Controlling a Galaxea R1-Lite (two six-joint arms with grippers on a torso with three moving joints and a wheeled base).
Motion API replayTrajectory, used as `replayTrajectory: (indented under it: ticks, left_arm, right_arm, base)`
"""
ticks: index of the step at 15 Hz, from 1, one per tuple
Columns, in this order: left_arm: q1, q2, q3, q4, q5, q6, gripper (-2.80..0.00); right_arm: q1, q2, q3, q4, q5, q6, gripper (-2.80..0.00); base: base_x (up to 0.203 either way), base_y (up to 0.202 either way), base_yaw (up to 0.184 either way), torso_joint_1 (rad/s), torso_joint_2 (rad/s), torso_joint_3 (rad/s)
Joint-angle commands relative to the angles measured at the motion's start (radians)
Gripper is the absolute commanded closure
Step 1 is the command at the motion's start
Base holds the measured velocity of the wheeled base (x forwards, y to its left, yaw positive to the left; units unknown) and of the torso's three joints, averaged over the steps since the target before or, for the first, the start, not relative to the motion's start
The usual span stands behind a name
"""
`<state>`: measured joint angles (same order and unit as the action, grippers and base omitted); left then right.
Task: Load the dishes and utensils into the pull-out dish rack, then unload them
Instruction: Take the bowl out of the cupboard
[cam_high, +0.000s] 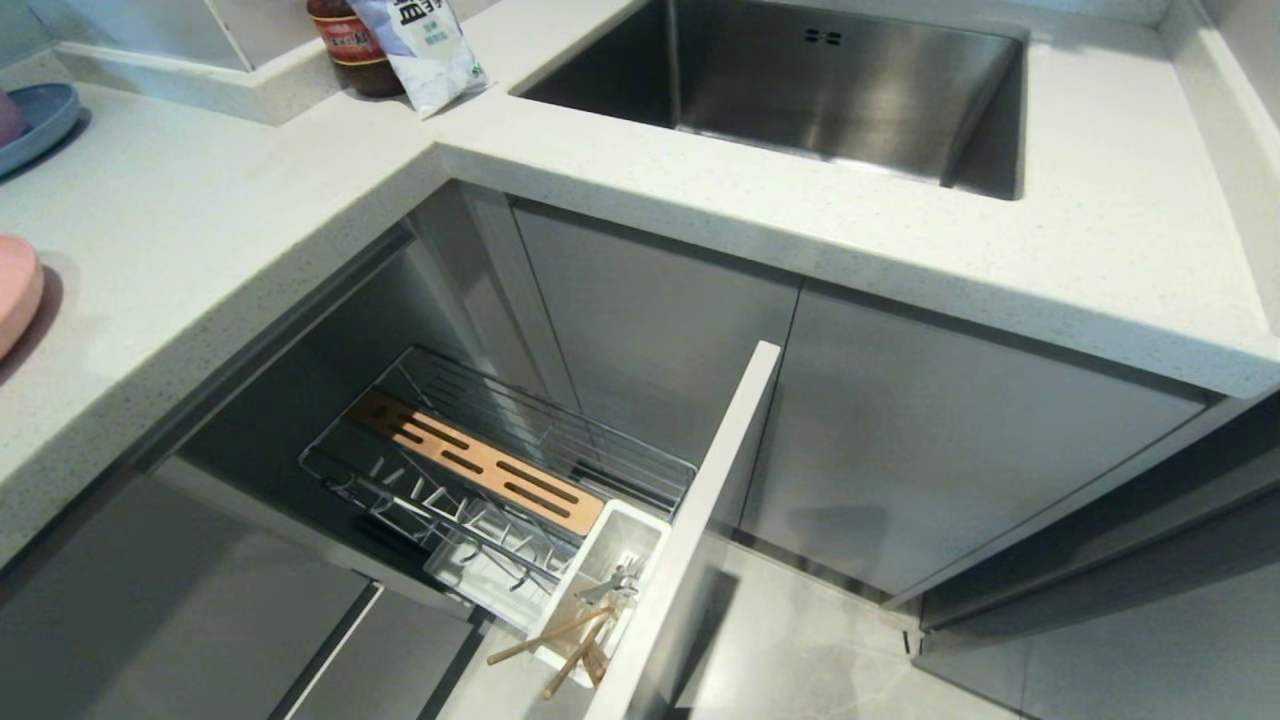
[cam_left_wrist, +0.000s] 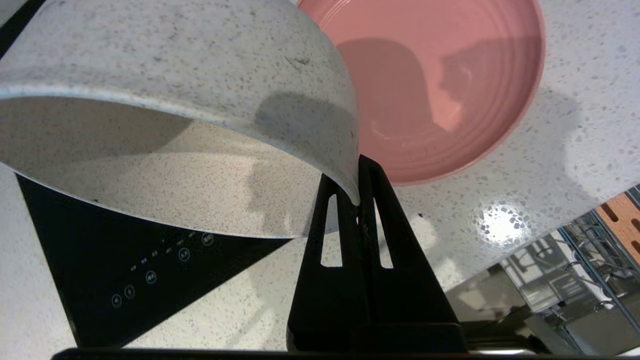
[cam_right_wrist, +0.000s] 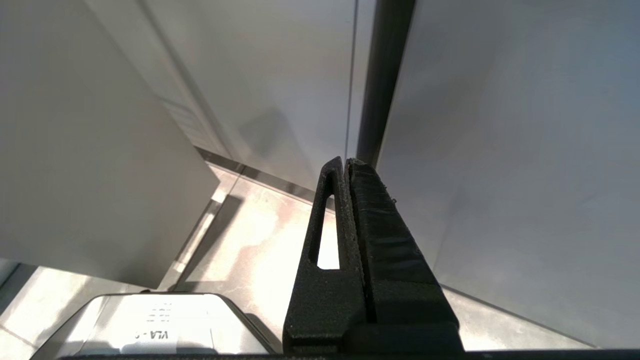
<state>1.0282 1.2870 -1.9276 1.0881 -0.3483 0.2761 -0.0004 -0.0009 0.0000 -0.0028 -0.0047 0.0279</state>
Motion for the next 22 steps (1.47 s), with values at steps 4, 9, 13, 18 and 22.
replayTrajectory:
  ticks: [4,9,13,18,22]
  left_arm:
    - [-0.142,0.066,0.001,0.007,-0.003,0.005,0.00]
    - [-0.230,0.106,0.028,0.012,0.010,0.005,0.00]
    - [-0.234,0.115,0.035,0.013,0.022,0.005,0.00]
    - [-0.252,0.129,0.061,0.007,0.063,0.006,0.00]
    - [-0.267,0.155,0.059,0.003,0.063,0.006,0.00]
  right_arm:
    - [0.000,-0.002,0.001,0.000,0.000,0.000,0.00]
    - [0.000,-0.002,0.002,0.000,0.000,0.000,0.00]
    - [0.000,-0.002,0.000,0.000,0.000,0.001,0.00]
    - [0.000,-0.002,0.001,0.000,0.000,0.001,0.00]
    - [0.000,-0.002,0.002,0.000,0.000,0.000,0.00]
  base:
    - [0.000,0.000,0.000,0.000,0.00,0.000]
    - [0.000,0.000,0.000,0.000,0.00,0.000]
    - [0.000,0.000,0.000,0.000,0.00,0.000]
    - [0.000,0.000,0.000,0.000,0.00,0.000]
    - [0.000,0.000,0.000,0.000,0.00,0.000]
